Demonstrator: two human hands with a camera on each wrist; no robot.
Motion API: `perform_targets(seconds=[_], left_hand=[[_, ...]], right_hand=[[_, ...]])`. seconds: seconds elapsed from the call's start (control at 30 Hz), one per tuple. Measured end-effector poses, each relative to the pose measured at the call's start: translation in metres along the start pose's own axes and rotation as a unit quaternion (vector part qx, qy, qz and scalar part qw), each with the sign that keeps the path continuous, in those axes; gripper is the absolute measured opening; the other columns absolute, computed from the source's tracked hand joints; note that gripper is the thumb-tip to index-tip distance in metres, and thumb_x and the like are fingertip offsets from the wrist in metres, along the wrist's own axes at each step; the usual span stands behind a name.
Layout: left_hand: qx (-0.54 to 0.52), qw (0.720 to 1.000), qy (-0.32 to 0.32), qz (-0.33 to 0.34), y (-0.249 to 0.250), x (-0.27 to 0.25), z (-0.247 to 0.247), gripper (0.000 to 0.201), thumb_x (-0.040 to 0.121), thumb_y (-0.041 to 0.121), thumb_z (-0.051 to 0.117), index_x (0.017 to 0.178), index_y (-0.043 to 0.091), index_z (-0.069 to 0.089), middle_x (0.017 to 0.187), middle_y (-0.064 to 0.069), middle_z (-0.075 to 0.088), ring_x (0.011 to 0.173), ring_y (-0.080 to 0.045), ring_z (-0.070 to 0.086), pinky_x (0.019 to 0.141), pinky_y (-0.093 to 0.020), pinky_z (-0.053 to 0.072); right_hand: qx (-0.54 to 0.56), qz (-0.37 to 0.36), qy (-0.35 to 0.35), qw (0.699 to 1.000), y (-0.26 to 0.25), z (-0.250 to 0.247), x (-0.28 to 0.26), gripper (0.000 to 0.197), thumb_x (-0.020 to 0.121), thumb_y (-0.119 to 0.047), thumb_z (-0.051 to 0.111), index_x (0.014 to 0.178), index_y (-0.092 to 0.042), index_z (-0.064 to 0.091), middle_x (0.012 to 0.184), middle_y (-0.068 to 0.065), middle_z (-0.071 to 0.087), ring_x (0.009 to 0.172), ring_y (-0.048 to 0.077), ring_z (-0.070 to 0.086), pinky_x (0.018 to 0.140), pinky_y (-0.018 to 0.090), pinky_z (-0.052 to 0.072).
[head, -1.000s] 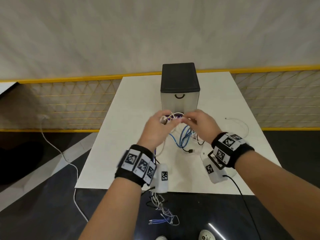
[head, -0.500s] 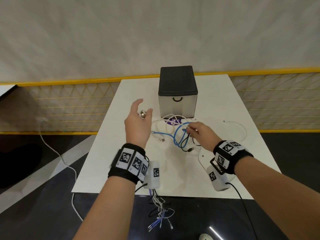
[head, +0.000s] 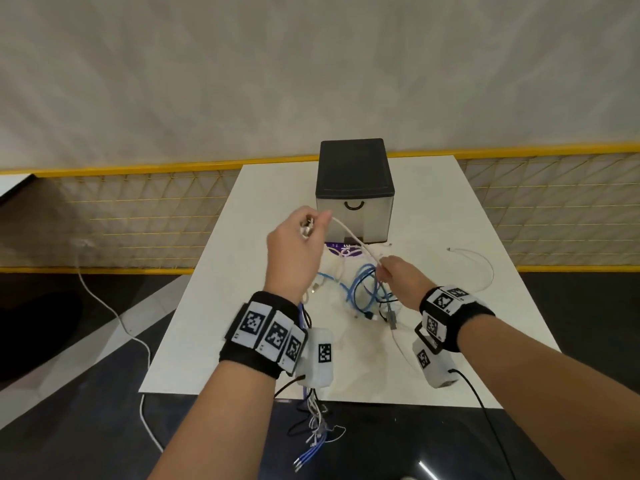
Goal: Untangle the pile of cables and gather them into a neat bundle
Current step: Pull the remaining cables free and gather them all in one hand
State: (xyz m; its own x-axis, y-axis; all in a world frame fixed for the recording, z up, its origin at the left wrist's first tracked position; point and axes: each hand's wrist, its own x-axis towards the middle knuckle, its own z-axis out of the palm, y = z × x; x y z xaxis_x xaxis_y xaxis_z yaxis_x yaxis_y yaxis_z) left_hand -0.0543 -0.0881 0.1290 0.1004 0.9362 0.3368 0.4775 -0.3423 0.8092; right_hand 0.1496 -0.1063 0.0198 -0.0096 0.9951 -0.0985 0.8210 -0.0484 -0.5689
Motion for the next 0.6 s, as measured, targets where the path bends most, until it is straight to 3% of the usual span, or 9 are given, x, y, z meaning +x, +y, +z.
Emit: perform_targets(seconds=[0.07, 0.13, 0.2, 0.27, 0.33, 0.4, 0.47, 0.5, 0.6], left_hand=[[0.014, 1.000, 0.016, -0.009, -0.001, 0.006, -0.010, 0.020, 0.097, 0.035, 0.058, 0.094, 0.017, 0.067, 0.080, 0.006, 0.063, 0.073, -0.006, 0.054, 0.064, -0.012, 0.041], [0.040, 0.998, 0.030, -0.031, -0.007, 0.007, -0.017, 0.023, 0.097, 0.032, 0.057, 0.116, 0.021, 0.065, 0.086, 0.004, 0.063, 0.078, -0.012, 0.058, 0.068, -0.016, 0.043], [0.066, 0.997, 0.029, -0.038, -0.009, 0.002, -0.017, 0.049, 0.097, 0.032, 0.057, 0.144, 0.031, 0.043, 0.077, -0.001, 0.061, 0.070, -0.016, 0.058, 0.069, -0.024, 0.044], [0.084, 0.996, -0.018, -0.013, -0.008, -0.005, -0.009, 0.066, 0.096, 0.035, 0.059, 0.152, 0.040, 0.024, 0.067, -0.002, 0.058, 0.060, -0.017, 0.055, 0.066, -0.032, 0.048], [0.079, 0.993, -0.087, 0.002, -0.004, -0.012, 0.004, 0.072, 0.094, 0.037, 0.061, 0.153, 0.041, 0.020, 0.064, -0.001, 0.055, 0.057, -0.016, 0.052, 0.064, -0.033, 0.048], [0.076, 0.989, -0.130, -0.013, -0.004, -0.011, 0.016, 0.057, 0.094, 0.039, 0.062, 0.145, 0.031, 0.039, 0.075, -0.001, 0.060, 0.067, -0.020, 0.058, 0.062, -0.030, 0.045], [0.077, 0.990, -0.117, -0.025, -0.006, -0.005, 0.020, 0.029, 0.094, 0.042, 0.060, 0.111, 0.018, 0.060, 0.075, 0.003, 0.059, 0.070, -0.019, 0.059, 0.056, -0.020, 0.039], [0.069, 0.992, -0.101, -0.017, -0.006, -0.003, 0.020, 0.027, 0.095, 0.042, 0.059, 0.097, 0.015, 0.062, 0.070, 0.007, 0.056, 0.064, -0.013, 0.055, 0.053, -0.015, 0.035], [0.026, 0.998, -0.050, 0.019, 0.001, 0.000, 0.014, 0.025, 0.097, 0.038, 0.056, 0.085, 0.017, 0.060, 0.064, 0.012, 0.050, 0.055, -0.003, 0.047, 0.054, -0.008, 0.035]], right_hand=[[0.012, 0.009, 0.009, 1.000, 0.005, -0.003, 0.002, 0.022, 0.095, 0.000, 0.036, 0.082, -0.011, 0.050, 0.092, 0.010, 0.055, 0.087, 0.027, 0.052, 0.080, 0.030, 0.039], [0.052, 0.007, 0.027, 0.998, -0.001, -0.010, 0.006, 0.023, 0.097, -0.004, 0.034, 0.086, -0.006, 0.055, 0.090, 0.010, 0.058, 0.083, 0.026, 0.056, 0.073, 0.028, 0.044], [0.092, 0.004, 0.050, 0.994, -0.012, -0.019, 0.010, 0.027, 0.101, -0.015, 0.033, 0.093, -0.007, 0.058, 0.090, 0.012, 0.058, 0.073, 0.024, 0.062, 0.063, 0.024, 0.047], [0.107, -0.023, 0.075, 0.991, -0.025, -0.028, 0.015, 0.026, 0.102, -0.021, 0.033, 0.098, -0.013, 0.058, 0.094, 0.010, 0.057, 0.066, 0.022, 0.065, 0.058, 0.027, 0.052], [0.088, -0.080, 0.093, 0.989, -0.041, -0.036, 0.017, 0.024, 0.102, -0.022, 0.036, 0.102, -0.018, 0.059, 0.097, 0.010, 0.055, 0.065, 0.022, 0.066, 0.061, 0.027, 0.053], [0.057, -0.132, 0.112, 0.983, -0.054, -0.042, 0.017, 0.024, 0.101, -0.022, 0.039, 0.106, -0.016, 0.062, 0.095, 0.007, 0.053, 0.069, 0.021, 0.063, 0.067, 0.024, 0.049], [0.027, -0.156, 0.138, 0.978, -0.058, -0.042, 0.017, 0.023, 0.100, -0.021, 0.042, 0.105, -0.012, 0.063, 0.091, 0.002, 0.047, 0.073, 0.019, 0.056, 0.072, 0.025, 0.045], [0.017, -0.158, 0.144, 0.977, -0.055, -0.039, 0.017, 0.022, 0.100, -0.019, 0.043, 0.102, -0.010, 0.063, 0.090, 0.001, 0.046, 0.075, 0.019, 0.053, 0.074, 0.029, 0.044], [0.019, -0.121, 0.109, 0.986, -0.034, -0.021, 0.020, 0.022, 0.100, -0.014, 0.043, 0.095, -0.004, 0.062, 0.092, 0.007, 0.051, 0.083, 0.025, 0.055, 0.082, 0.041, 0.046]])
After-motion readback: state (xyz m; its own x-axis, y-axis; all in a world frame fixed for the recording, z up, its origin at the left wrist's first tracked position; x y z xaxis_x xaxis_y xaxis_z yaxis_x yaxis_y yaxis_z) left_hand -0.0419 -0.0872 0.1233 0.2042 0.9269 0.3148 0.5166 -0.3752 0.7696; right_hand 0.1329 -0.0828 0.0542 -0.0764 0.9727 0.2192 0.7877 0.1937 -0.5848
